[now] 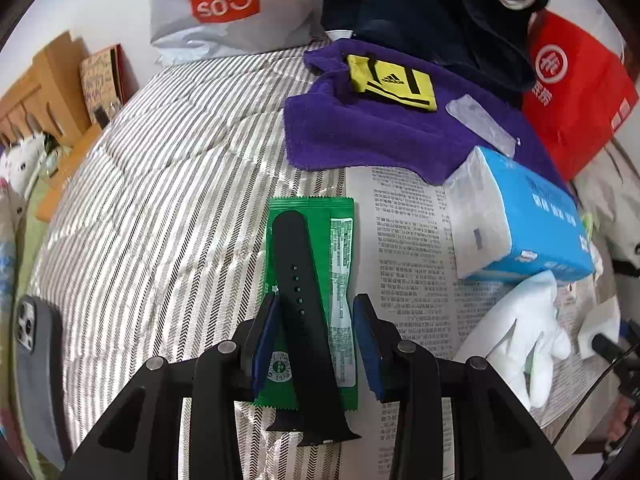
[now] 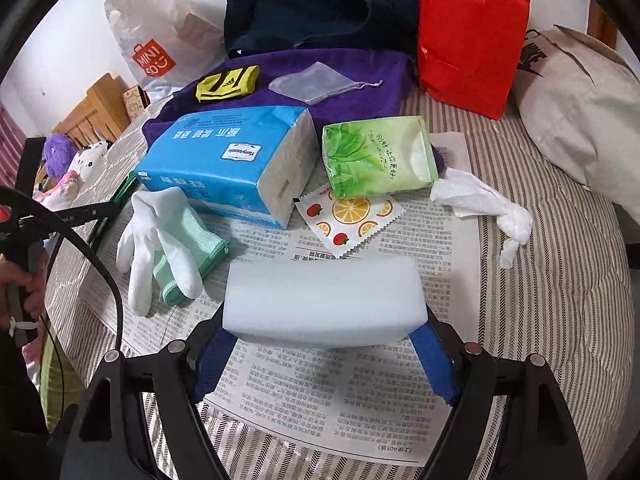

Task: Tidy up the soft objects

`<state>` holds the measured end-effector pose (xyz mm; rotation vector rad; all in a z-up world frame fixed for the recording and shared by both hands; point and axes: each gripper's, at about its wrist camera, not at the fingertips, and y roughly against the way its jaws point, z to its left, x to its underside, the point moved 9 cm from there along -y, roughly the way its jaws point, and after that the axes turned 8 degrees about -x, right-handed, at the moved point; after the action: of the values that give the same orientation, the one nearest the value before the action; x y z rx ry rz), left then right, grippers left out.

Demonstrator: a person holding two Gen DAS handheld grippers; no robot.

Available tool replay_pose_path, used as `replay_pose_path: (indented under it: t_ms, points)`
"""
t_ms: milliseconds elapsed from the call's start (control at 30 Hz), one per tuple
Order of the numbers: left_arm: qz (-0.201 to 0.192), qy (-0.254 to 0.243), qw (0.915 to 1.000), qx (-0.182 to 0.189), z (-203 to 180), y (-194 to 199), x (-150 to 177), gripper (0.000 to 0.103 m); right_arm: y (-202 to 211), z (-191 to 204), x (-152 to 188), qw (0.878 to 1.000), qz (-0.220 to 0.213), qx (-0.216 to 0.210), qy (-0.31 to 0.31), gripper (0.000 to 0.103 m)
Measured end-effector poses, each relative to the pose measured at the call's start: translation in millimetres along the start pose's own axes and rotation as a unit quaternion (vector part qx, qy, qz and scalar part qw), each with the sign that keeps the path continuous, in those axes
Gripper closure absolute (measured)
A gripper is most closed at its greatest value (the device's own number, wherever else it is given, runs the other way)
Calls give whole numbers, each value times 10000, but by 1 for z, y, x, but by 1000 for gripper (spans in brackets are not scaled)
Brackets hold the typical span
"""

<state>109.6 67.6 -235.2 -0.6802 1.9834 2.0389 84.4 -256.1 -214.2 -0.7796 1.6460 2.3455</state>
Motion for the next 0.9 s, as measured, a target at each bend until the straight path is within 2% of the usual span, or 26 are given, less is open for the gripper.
replay_pose_path:
  t_ms: [133,267,400,500,633,700,767,900]
  points:
    - [54,379,9987,349,5,3,-2,67,0,0,1,10000,15,-16,21,22]
    - [91,437,9986,279,8,-1,-3,67,-2,0,2,10000,34,-26,11,22]
    - [25,197,9998,64,3,-4,-3,68,-4,1,2,10000,57,-26,31,22]
    - [-54,68,9999,-134,2,-5,-5,76,-4,0,2,10000,65,-22,1,22]
    - [-125,-23,9998,-154,0,-3,-8,83,-4,-2,3,10000,81,-13,-29,22]
    - [-186,-163,9996,-157,-5,1,-10,84,-4,-3,3,10000,75,-9,-39,22]
    - [-213,-262,9994,51,-16,6,-10,84,-3,-3,3,10000,71,-5,-39,22]
    - [-87,-452,9989,-51,-28,-2,-9,83,-3,-4,4,10000,75,17,-39,22]
